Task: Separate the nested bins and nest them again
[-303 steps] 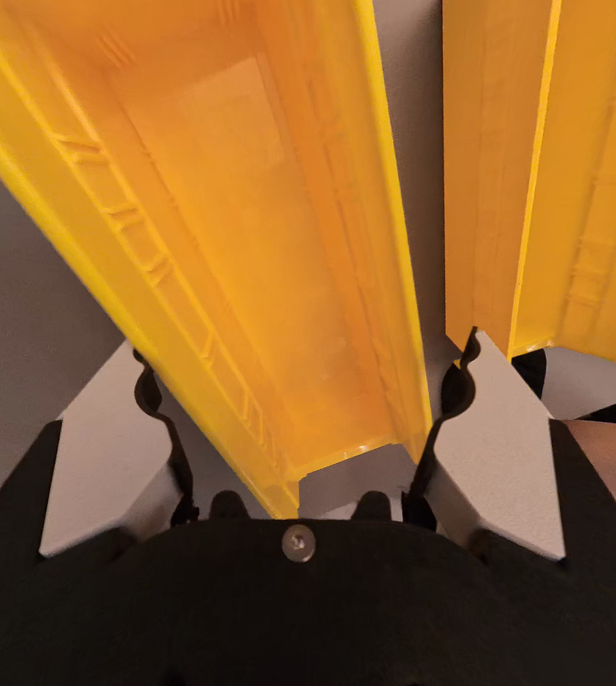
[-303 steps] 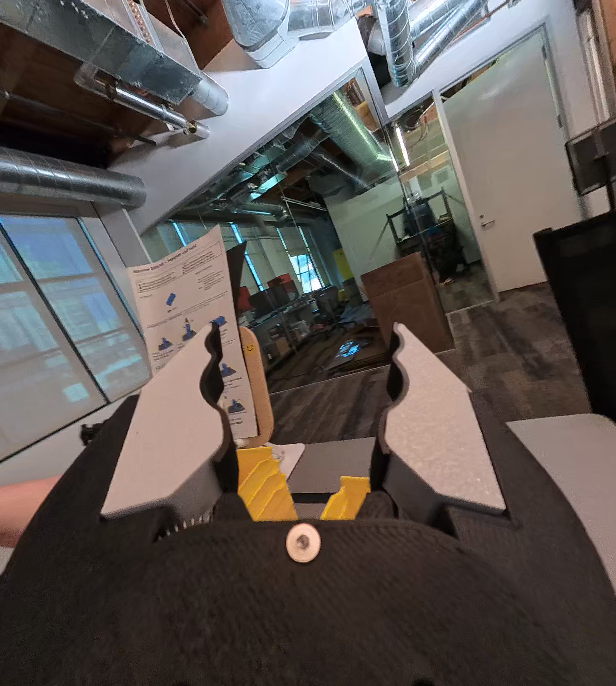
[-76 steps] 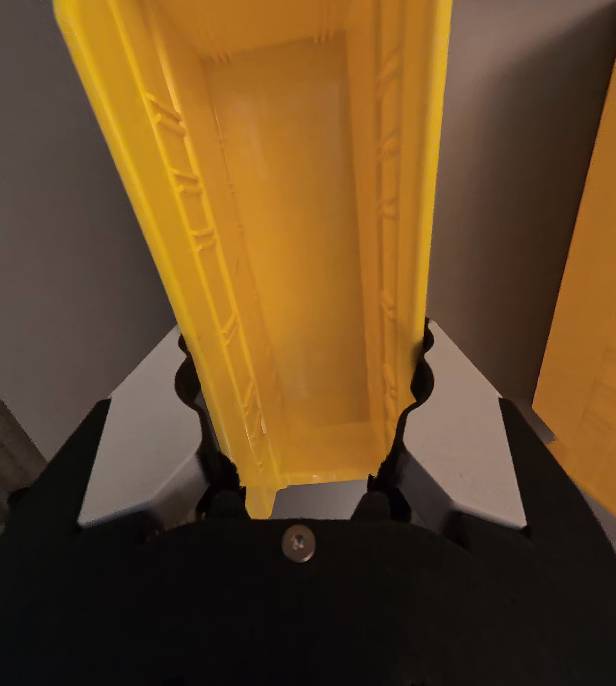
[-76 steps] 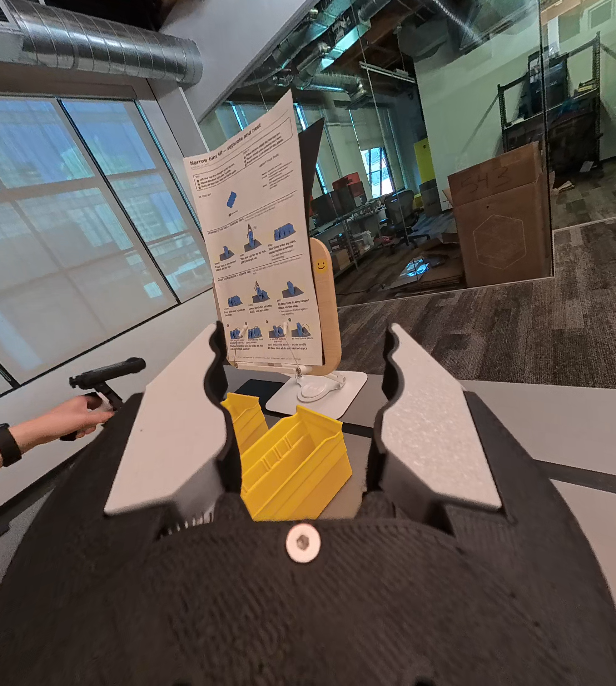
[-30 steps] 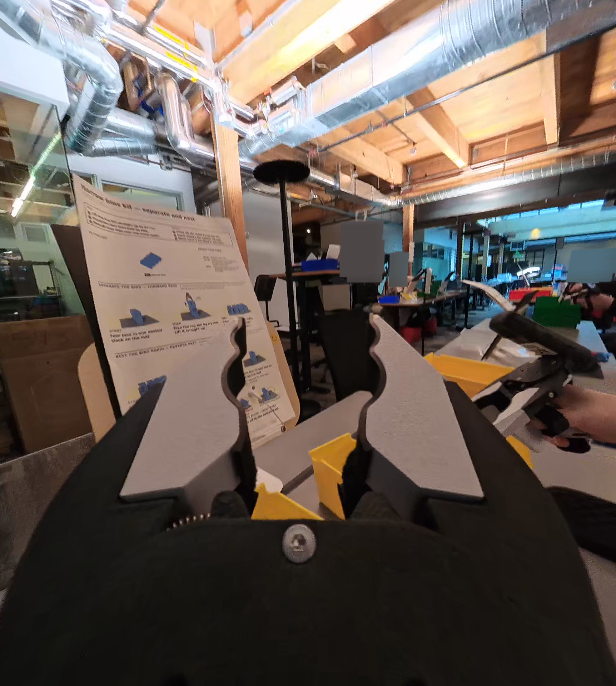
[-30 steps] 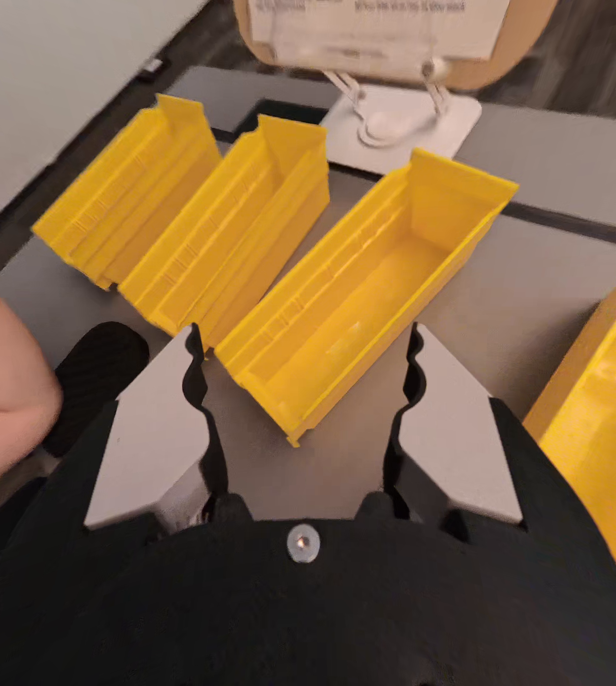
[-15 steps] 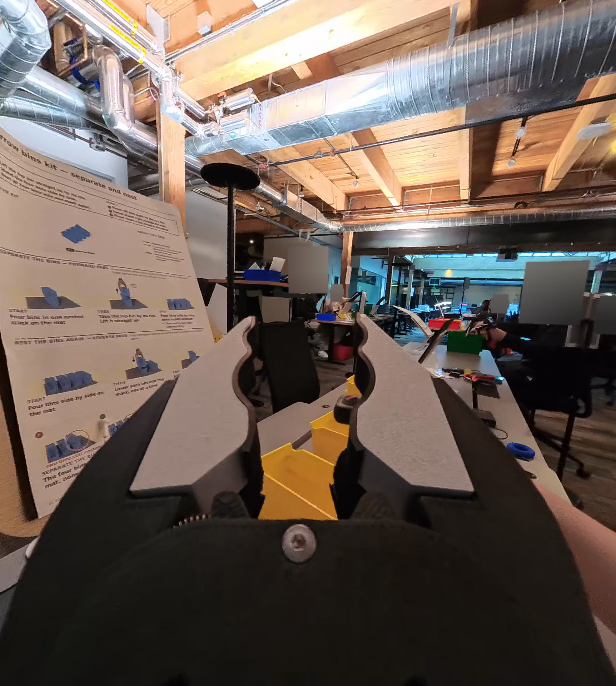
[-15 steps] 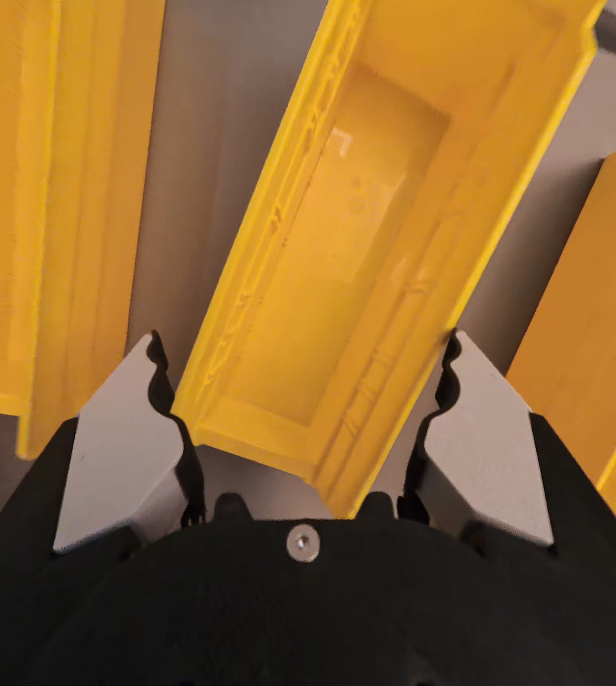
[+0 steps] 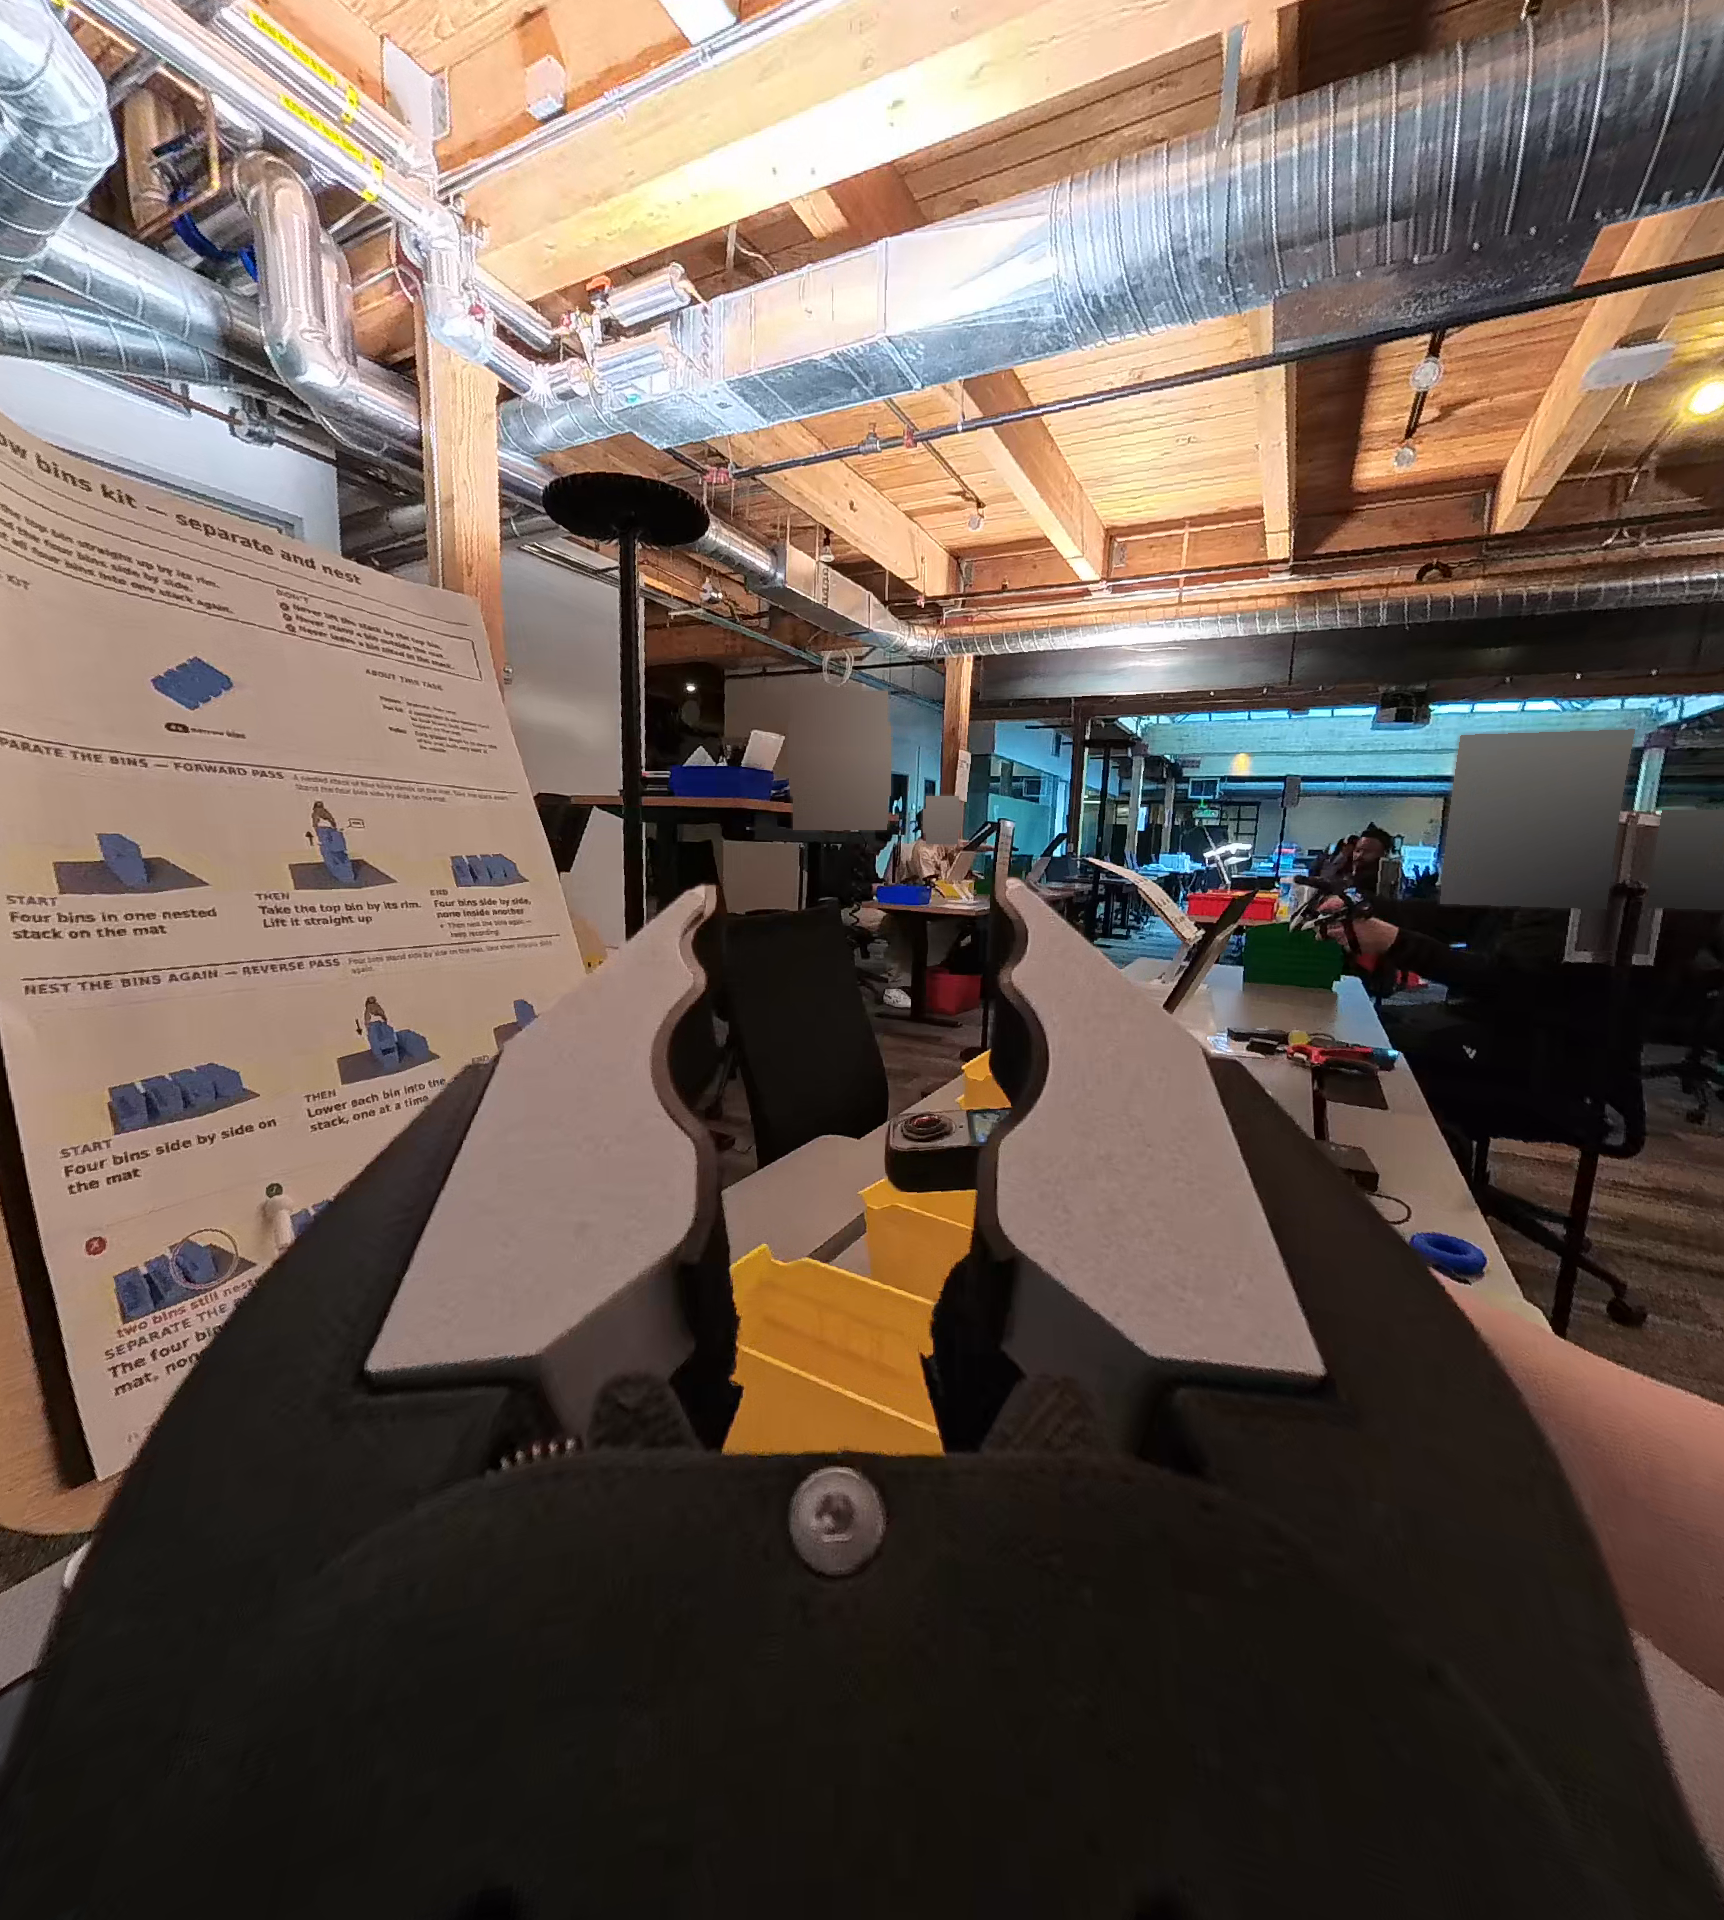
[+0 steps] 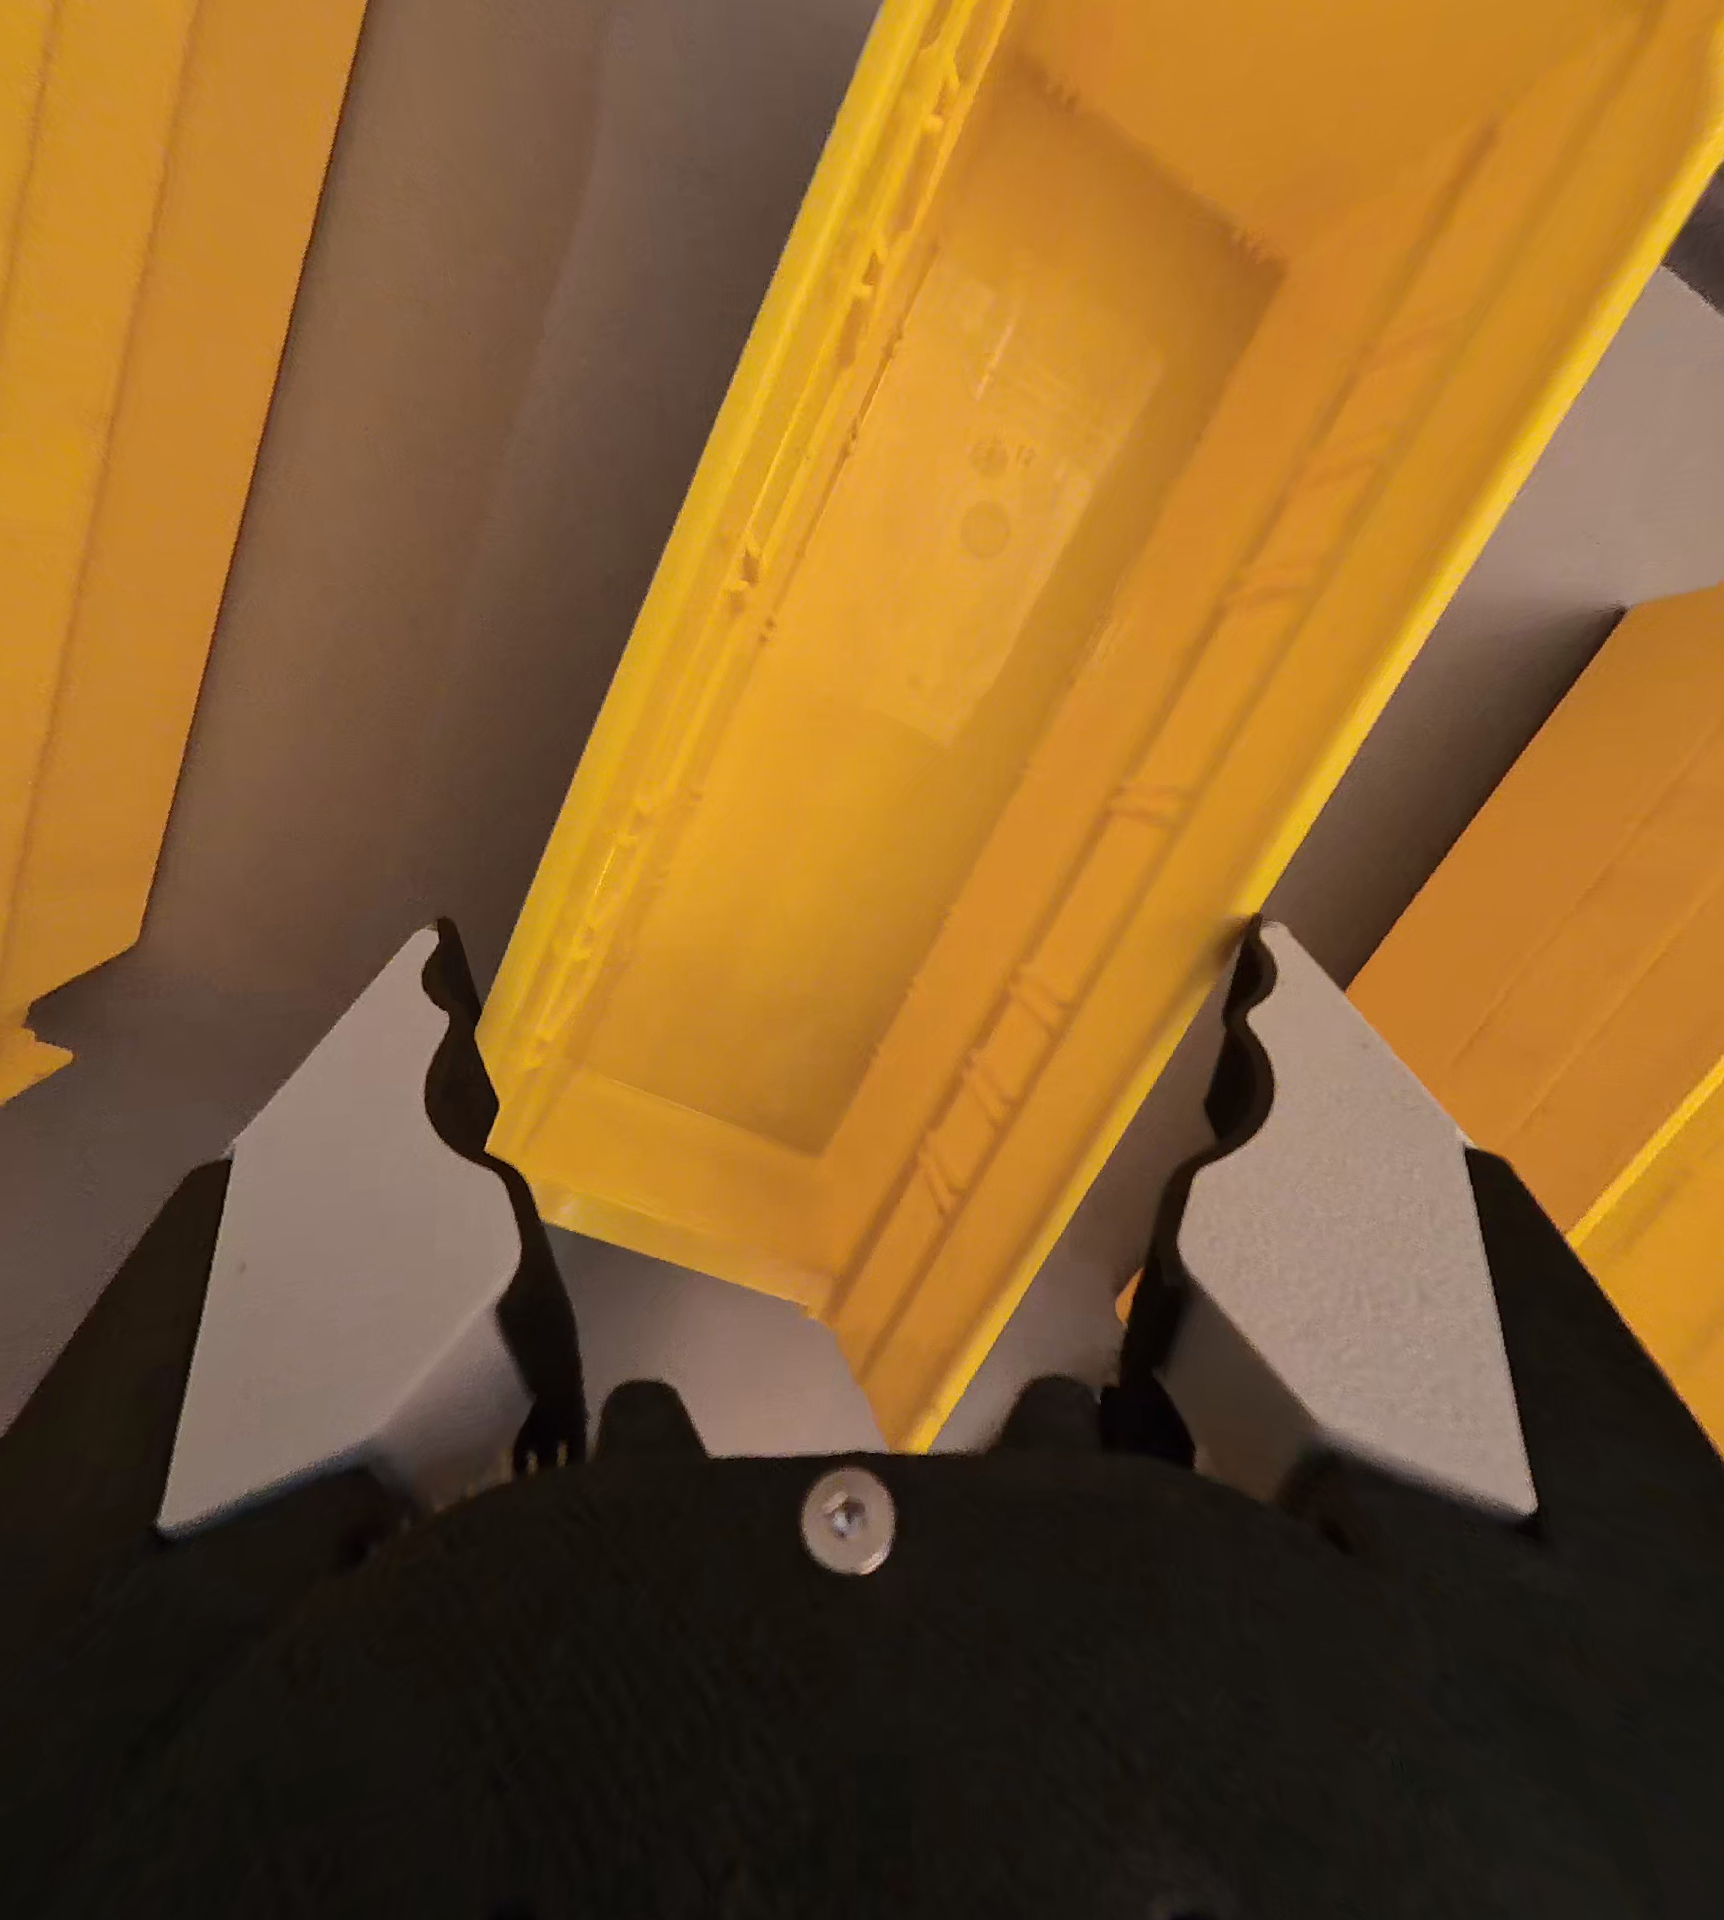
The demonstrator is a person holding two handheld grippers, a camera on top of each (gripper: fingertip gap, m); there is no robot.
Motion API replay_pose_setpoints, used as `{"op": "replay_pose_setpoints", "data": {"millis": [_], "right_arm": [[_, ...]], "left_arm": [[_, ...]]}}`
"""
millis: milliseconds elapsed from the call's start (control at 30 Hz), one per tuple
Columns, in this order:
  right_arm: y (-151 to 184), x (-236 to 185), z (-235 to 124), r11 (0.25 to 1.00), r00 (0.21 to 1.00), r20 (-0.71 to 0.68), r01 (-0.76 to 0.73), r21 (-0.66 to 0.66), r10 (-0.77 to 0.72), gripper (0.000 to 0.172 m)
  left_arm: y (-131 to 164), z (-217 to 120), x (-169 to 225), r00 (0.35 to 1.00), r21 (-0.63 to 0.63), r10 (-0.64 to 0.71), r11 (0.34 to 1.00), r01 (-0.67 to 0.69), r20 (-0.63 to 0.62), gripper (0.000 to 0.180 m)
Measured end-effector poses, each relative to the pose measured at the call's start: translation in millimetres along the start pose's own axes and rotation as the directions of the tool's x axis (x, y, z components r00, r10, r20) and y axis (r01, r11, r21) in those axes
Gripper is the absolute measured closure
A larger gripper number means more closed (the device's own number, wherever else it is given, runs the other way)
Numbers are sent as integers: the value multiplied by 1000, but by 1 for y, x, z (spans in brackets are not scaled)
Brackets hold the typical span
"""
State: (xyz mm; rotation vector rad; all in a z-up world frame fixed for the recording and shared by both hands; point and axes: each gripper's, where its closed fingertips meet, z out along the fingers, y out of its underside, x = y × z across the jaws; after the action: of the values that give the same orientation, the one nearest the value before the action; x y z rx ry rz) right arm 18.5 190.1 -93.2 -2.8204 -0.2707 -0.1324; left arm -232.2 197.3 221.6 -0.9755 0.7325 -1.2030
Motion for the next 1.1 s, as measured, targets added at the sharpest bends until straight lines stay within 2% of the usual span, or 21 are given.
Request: {"op": "replay_pose_setpoints", "data": {"millis": [33, 133, 200, 300, 367, 400, 467, 567, 633, 767, 867, 933, 1000, 1100], "right_arm": [[0, 1, 0, 1000, 1000, 4, 4, 10, -4, 30], [-3, 6, -14, 996, 1000, -16, -20, 92, 22, 25], [-14, 2, -42, 973, 998, -22, -44, 226, 51, 25], [-60, -42, -102, 848, 991, 127, -95, 522, 32, 26], [-89, -84, -130, 762, 963, 270, -161, 627, -19, 26], [-101, -101, -133, 757, 943, 332, -206, 621, -15, 26], [-119, -127, -115, 817, 928, 372, -225, 531, 13, 25], [-128, -137, -64, 932, 973, 221, -141, 334, 68, 21], [-130, -144, -44, 959, 973, 202, -161, 234, 114, 21], [-135, -142, -16, 974, 981, 88, -185, 131, 175, 21], [-122, -144, 1, 984, 984, -13, -177, 21, 178, 21], [-118, -153, 9, 981, 982, 1, -191, -33, 191, 21], [-116, -144, 15, 975, 976, -52, -213, -56, 211, 21], [-109, -149, 26, 959, 965, 14, -258, -122, 261, 21]], "left_arm": [[1, 1, 0, 1000, -4, 0, 1000, 0, 0, 131], [1, 1, 2, 1000, -14, 9, 1000, -9, 1, 131], [-1, 1, 4, 1000, -15, 21, 1000, -21, 5, 131], [-6, -1, 6, 999, -7, 39, 999, -39, 20, 131], [-10, -3, 8, 999, 0, 40, 999, -40, 26, 131], [-11, -3, 9, 999, 4, 38, 999, -39, 24, 131], [-14, -5, 12, 999, 8, 38, 999, -39, 19, 131], [-16, -6, 15, 999, 8, 45, 999, -46, 21, 132], [-16, -7, 15, 999, 9, 41, 999, -42, 20, 131], [-16, -7, 15, 1000, 10, 5, 1000, -5, 7, 132], [-19, -10, 13, 999, 27, -31, 999, 31, 6, 139], [-25, -13, 13, 999, 65, -53, 996, 54, -5, 141], [-29, -16, 15, 997, 81, -75, 994, 77, -27, 142], [-30, -19, 14, 996, 81, -89, 993, 91, -29, 142]]}}
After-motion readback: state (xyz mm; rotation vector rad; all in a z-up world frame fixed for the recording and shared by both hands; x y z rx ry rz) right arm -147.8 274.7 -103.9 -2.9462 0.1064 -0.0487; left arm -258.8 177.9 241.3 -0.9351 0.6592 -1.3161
